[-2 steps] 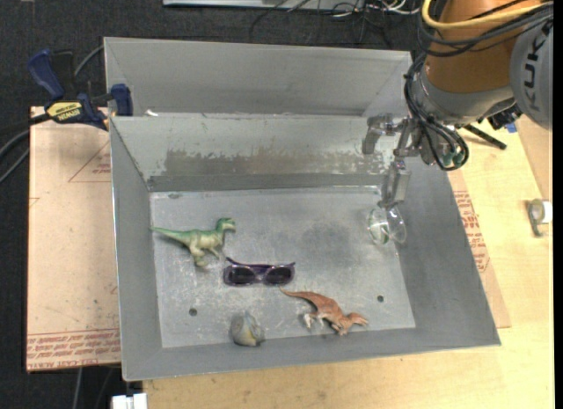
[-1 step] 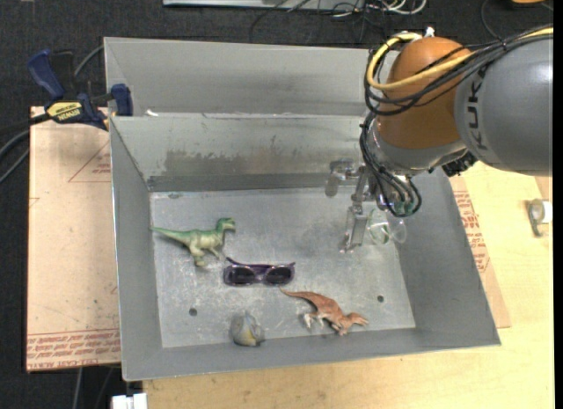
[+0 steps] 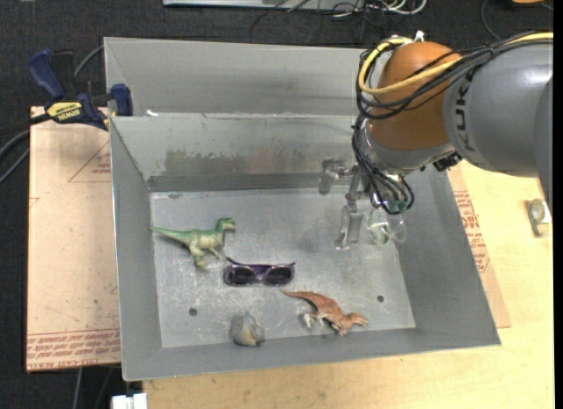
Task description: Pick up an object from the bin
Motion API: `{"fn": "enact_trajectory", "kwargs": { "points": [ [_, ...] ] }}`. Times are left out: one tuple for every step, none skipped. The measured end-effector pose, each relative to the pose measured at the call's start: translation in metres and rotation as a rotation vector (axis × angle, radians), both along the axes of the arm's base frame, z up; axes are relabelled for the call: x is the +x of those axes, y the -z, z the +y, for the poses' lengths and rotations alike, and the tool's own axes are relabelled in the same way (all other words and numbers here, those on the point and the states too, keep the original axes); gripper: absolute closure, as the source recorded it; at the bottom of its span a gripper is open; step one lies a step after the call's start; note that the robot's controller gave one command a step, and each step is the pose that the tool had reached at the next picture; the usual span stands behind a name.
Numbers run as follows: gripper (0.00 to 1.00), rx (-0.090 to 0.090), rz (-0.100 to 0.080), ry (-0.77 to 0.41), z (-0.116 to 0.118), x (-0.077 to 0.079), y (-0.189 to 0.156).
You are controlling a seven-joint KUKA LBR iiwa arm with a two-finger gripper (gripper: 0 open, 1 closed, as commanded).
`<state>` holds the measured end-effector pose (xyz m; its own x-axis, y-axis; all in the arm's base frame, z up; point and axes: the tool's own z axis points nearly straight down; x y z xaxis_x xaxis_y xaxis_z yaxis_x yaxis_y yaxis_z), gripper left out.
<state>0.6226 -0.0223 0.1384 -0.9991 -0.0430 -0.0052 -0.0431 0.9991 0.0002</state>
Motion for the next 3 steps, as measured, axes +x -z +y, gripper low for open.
{"fn": "enact_trajectory", "kwargs": {
  "points": [
    [0.0,0.008,0.025,-0.057,0.095,-0.098,0.072],
    [1.0,0.0,-0.003,-0.16,0.064,-0.03,0.054],
    [0.0,0.0,-0.003,-0.16,0.064,-0.03,0.054]
  ]
}}
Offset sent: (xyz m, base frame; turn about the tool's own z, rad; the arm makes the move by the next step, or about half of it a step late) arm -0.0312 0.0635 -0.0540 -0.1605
